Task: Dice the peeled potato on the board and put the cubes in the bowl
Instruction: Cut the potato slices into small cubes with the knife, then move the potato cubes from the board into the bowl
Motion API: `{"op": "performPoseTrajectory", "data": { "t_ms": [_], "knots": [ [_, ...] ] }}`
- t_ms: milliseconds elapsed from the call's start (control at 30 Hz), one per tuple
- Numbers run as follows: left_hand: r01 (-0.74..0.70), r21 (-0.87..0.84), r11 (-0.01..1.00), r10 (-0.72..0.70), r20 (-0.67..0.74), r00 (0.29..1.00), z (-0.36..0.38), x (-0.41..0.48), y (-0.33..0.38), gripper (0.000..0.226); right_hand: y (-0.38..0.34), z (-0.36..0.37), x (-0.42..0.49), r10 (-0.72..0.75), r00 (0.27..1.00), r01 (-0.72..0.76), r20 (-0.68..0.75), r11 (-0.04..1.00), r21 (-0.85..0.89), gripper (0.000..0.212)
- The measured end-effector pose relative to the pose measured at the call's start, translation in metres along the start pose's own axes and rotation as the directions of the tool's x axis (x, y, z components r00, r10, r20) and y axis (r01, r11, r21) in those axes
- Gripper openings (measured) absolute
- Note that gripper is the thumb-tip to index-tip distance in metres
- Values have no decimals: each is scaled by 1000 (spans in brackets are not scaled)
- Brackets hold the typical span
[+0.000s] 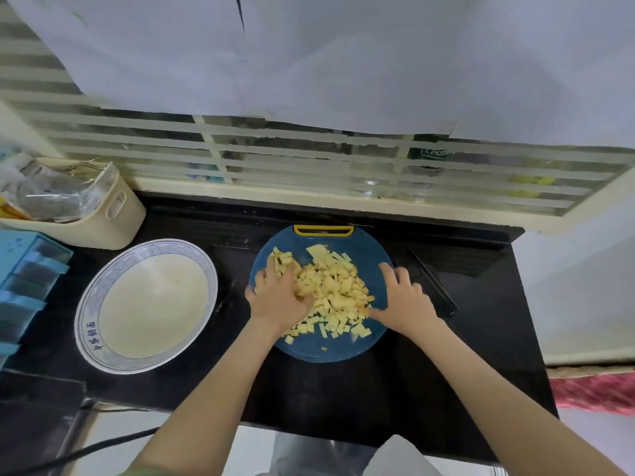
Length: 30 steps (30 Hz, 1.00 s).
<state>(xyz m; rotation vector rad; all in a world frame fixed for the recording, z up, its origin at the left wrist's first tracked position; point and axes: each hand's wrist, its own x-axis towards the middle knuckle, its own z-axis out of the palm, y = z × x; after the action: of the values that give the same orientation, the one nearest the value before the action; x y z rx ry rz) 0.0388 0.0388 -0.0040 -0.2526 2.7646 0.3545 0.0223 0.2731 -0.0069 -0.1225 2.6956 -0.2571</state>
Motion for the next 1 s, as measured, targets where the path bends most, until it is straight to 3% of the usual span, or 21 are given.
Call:
{"op": "performPoseTrajectory", "data": {
  "t_ms": [67,200,267,367,467,567,733,800,900,1000],
  "knots": [
    [-15,-62,998,19,54,998,-5,5,-24,78,-30,4,11,-81,989,80,127,997,16,112],
    [-252,-112,961,274,271,923,-6,13,-58,92,-66,15,29,-80,970,74,231,997,32,114],
    [-295,-155,943,328,269,906,-5,21,-64,89,-77,13,42,-60,989,44,134,992,121,93],
    [-286,-182,941,313,147,938,-7,35,-63,70,-95,3,69,-17,998,29,-59,980,198,59],
    [-281,-174,944,292,42,956,-9,54,-62,56,-113,3,98,20,999,-16,-43,995,102,55],
    [-291,-200,936,306,51,951,-9,69,-62,53,-125,11,116,66,997,-63,-39,995,80,46],
    [-285,-175,942,291,5,957,-6,82,-55,45,-132,19,114,37,974,9,-223,980,198,11],
    [-277,-190,942,273,-47,961,-8,88,-49,42,-134,14,110,116,967,-21,-225,923,383,9],
    [-232,-282,931,245,10,970,-14,94,-35,40,-135,4,103,230,962,-67,-150,727,684,8],
    [-160,-420,893,214,86,973,-17,95,-20,32,-133,-1,94,229,971,-76,-70,571,817,7]
  ]
}}
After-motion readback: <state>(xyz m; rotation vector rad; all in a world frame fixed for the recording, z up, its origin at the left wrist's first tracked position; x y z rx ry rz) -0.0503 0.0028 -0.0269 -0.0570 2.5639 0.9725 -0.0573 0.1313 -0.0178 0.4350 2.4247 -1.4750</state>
